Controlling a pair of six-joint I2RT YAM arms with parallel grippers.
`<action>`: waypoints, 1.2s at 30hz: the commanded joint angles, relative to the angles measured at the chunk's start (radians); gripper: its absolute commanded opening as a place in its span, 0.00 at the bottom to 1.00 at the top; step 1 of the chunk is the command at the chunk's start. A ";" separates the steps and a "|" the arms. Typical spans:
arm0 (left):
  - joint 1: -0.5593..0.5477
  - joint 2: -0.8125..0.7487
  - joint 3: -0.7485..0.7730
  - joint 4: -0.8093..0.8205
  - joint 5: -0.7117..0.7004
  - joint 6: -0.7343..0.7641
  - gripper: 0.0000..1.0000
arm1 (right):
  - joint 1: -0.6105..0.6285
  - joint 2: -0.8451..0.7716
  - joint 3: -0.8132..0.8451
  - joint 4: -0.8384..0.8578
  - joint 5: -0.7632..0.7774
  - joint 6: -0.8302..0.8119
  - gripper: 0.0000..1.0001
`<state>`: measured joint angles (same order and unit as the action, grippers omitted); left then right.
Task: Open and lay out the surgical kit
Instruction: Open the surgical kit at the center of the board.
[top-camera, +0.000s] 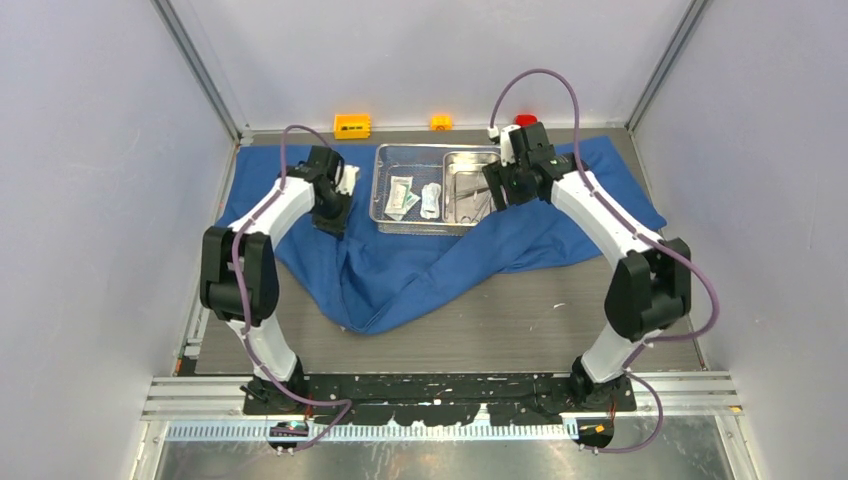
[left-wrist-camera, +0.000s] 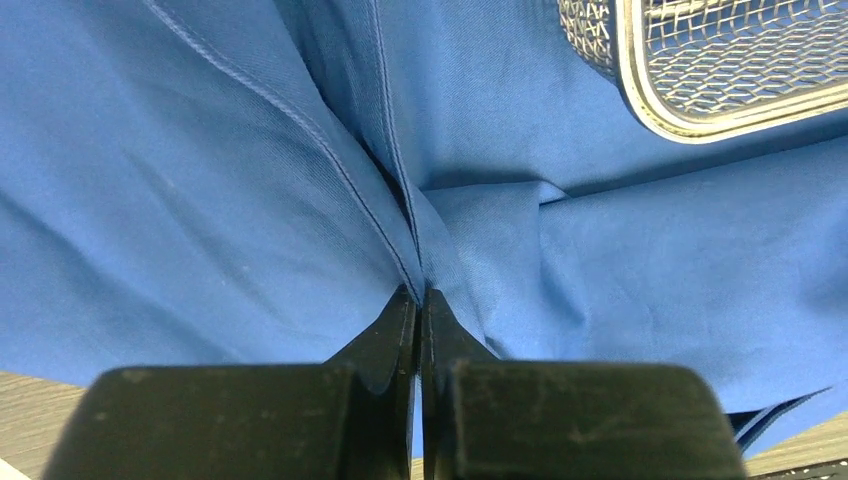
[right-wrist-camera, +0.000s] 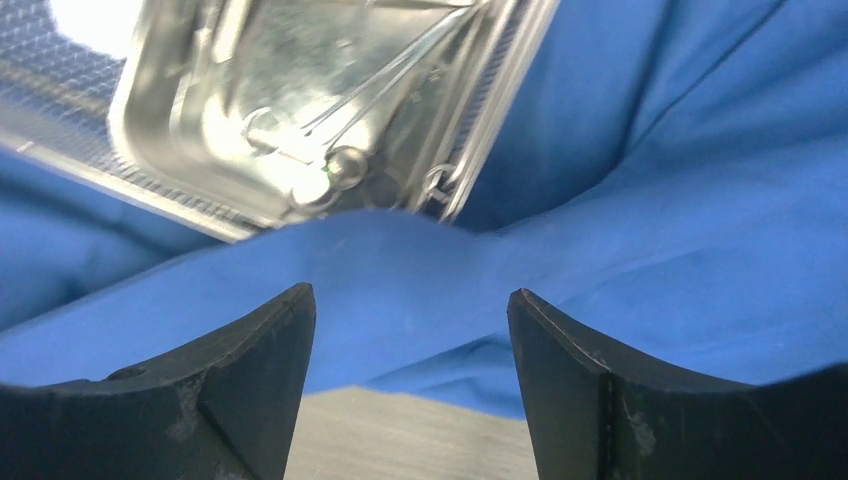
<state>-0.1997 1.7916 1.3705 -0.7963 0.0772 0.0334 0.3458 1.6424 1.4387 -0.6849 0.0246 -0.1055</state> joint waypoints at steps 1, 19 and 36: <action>0.009 -0.099 0.004 0.054 0.032 0.014 0.00 | -0.025 0.086 0.100 0.063 0.198 0.012 0.76; 0.009 -0.158 -0.029 0.082 0.049 0.033 0.00 | -0.211 0.247 0.145 -0.024 0.110 0.158 0.63; 0.009 -0.222 -0.065 0.071 0.029 0.094 0.00 | -0.411 0.068 -0.081 -0.042 0.009 0.168 0.00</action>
<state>-0.1944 1.6520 1.3277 -0.7502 0.1059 0.0795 -0.0086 1.8576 1.4292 -0.7231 0.0200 0.0826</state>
